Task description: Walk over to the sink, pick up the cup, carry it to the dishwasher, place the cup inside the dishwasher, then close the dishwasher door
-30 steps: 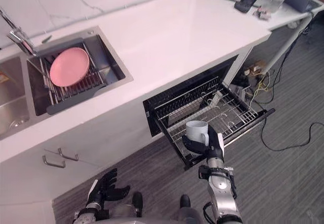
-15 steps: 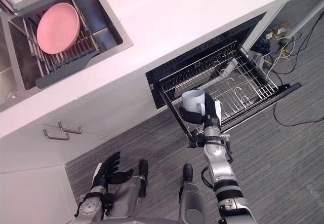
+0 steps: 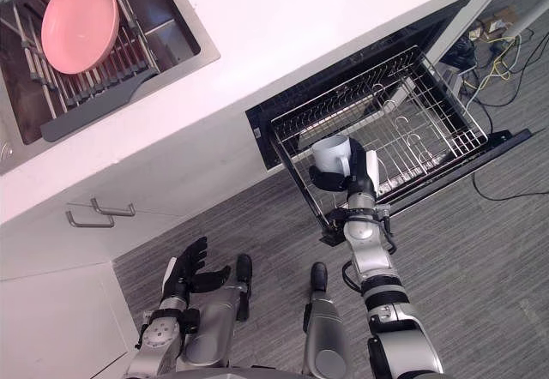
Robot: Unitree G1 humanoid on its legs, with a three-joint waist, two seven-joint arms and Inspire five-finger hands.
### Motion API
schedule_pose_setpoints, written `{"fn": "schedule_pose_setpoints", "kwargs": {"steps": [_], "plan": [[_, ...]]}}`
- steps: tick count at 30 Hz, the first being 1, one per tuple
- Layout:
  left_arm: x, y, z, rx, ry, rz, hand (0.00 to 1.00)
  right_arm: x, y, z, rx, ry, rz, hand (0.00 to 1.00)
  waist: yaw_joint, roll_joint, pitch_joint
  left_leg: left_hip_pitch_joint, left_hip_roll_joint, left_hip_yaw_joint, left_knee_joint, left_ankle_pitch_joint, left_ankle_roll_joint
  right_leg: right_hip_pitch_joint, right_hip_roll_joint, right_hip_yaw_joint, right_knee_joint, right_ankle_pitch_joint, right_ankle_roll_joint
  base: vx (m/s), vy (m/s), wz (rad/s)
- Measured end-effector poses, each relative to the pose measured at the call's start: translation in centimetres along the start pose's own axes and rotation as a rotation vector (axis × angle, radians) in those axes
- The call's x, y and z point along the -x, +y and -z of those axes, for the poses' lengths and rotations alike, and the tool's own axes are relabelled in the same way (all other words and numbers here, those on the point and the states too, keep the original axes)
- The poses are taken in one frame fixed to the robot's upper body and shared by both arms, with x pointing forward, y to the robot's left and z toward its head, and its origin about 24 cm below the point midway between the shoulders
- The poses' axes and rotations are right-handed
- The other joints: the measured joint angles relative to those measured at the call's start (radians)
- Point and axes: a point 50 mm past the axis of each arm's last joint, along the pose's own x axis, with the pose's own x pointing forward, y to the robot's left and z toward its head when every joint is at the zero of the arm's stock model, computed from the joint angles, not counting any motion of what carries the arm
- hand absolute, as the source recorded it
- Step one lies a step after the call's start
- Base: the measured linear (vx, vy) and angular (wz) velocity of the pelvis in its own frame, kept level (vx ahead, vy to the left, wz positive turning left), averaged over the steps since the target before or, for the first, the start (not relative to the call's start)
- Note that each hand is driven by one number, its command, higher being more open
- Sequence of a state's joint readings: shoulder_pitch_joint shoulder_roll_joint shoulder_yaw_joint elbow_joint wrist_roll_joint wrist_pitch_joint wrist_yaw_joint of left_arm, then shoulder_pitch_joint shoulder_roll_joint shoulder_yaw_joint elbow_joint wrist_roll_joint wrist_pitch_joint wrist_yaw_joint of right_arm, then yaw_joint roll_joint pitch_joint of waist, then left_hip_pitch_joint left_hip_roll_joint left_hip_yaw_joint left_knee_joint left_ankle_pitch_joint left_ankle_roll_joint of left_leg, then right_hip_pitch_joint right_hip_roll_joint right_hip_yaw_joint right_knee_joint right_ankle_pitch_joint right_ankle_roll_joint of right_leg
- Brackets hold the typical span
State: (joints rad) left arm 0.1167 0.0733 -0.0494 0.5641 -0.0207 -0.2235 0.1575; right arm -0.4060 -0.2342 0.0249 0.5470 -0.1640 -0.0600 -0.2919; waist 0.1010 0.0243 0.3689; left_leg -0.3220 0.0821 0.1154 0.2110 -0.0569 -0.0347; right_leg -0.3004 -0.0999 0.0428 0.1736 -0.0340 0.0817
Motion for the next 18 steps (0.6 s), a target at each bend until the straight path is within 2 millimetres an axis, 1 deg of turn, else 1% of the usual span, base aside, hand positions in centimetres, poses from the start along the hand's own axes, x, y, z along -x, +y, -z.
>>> {"fn": "schedule_pose_setpoints", "kwargs": {"steps": [3, 9, 13, 18], "plan": [[-0.5, -0.2, -0.3, 0.0, -0.001, -0.004, 0.9, -0.2, 0.2, 0.3, 0.031, 0.025, -0.005, 0.9, 0.003, 0.001, 0.003, -0.006, -0.001, -0.001, -0.005, 0.008, 0.0, -0.008, 0.003, 0.0, -0.001, 0.006, -0.004, -0.02, -0.005, 0.0], [-1.0, -0.5, -0.9, 0.004, -0.018, -0.003, 0.9, -0.2, 1.0, 0.9, 0.024, 0.073, -0.015, 0.9, 0.007, 0.001, 0.003, -0.016, 0.001, -0.006, -0.032, 0.036, -0.001, -0.027, 0.011, -0.001, -0.002, 0.017, -0.007, -0.03, -0.022, 0.02], [-1.1, -0.8, -1.0, 0.012, -0.019, 0.0, 0.9, -0.5, 1.0, 0.3, 0.009, 0.064, 0.002, 0.9, 0.007, 0.001, 0.003, -0.015, 0.003, -0.007, -0.033, 0.041, -0.001, -0.027, 0.015, -0.002, -0.002, 0.02, -0.008, -0.01, -0.007, 0.0], [-1.1, -0.9, -1.0, 0.012, -0.018, 0.0, 0.9, -0.7, 0.4, -0.4, -0.017, 0.038, 0.038, 0.9, 0.008, 0.001, 0.003, -0.008, 0.005, -0.003, -0.038, 0.043, -0.001, -0.025, 0.015, 0.001, -0.002, 0.021, -0.008, 0.0, -0.002, -0.01]]}}
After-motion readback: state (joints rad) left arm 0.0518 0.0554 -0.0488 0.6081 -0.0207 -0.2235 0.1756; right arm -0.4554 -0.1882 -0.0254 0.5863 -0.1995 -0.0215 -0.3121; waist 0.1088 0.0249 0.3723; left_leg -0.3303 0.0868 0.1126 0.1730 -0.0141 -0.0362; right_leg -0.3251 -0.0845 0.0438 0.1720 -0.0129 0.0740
